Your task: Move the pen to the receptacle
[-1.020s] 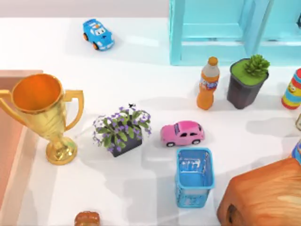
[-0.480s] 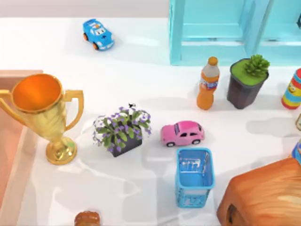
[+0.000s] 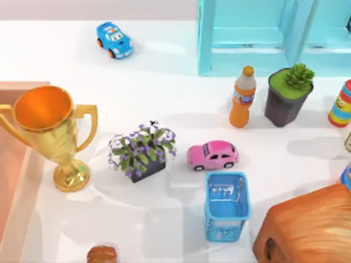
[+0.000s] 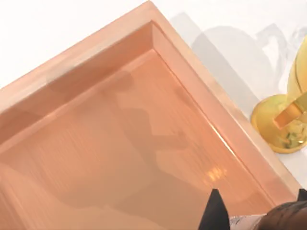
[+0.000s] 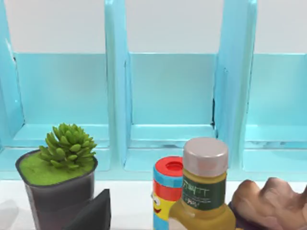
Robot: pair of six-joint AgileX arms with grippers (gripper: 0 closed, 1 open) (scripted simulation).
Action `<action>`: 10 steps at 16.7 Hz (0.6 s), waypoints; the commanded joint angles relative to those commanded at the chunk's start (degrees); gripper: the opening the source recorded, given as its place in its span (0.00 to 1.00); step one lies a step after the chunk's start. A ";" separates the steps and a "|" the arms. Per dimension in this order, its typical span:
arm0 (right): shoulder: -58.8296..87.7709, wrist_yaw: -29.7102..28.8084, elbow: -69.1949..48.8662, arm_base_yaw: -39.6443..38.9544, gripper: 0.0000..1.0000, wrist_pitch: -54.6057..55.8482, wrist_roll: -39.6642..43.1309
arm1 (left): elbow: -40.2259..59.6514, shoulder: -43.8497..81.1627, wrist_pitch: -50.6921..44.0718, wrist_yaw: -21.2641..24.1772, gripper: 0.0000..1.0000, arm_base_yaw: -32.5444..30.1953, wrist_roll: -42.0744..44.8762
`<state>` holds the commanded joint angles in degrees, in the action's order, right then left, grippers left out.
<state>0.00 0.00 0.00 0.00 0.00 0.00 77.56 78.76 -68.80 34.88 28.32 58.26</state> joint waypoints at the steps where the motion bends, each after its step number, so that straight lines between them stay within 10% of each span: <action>1: 0.00 0.00 0.00 0.00 1.00 0.00 0.00 | -1.17 0.06 1.25 -0.11 0.00 -0.32 -0.45; 10: 0.00 0.00 0.00 0.00 1.00 0.00 0.00 | -11.95 0.25 14.80 -1.24 0.00 -3.28 -3.99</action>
<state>0.00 0.00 0.00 0.00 0.00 0.00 65.61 79.01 -54.00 33.64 25.04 54.27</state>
